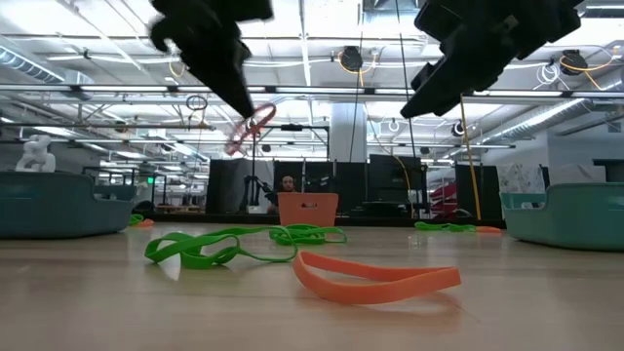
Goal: Sort rubber bands into baskets
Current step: Put the orange rubber band into the orange bin
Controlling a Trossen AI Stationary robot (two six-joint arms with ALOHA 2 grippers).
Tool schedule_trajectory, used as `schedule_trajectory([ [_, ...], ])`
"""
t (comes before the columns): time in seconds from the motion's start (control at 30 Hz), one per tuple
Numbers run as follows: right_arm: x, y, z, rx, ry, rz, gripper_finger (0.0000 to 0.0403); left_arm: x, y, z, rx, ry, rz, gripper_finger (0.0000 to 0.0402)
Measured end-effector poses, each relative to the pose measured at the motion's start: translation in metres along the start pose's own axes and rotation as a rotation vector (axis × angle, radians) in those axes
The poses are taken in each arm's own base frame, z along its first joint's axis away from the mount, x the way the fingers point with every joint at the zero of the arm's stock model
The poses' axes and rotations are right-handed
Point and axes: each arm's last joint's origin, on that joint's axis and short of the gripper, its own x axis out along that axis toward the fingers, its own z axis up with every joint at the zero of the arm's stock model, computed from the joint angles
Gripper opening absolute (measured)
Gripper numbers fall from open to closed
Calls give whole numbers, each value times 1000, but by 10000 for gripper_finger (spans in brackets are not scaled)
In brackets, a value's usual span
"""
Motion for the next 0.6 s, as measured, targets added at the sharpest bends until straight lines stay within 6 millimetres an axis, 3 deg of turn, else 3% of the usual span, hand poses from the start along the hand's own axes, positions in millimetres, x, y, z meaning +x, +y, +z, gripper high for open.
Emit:
schedule_trajectory([
  [0.23,0,-1,-6,-4,60,-7,153,24,79,4,9,-47,-24,0],
  [0.4,-1,-2,-9,-76,93,-23,153,39,145,0,-90,-175,-18,0],
  [0.6,-1,-10,-9,-149,102,-223,153,75,199,-15,-229,-252,-7,0],
])
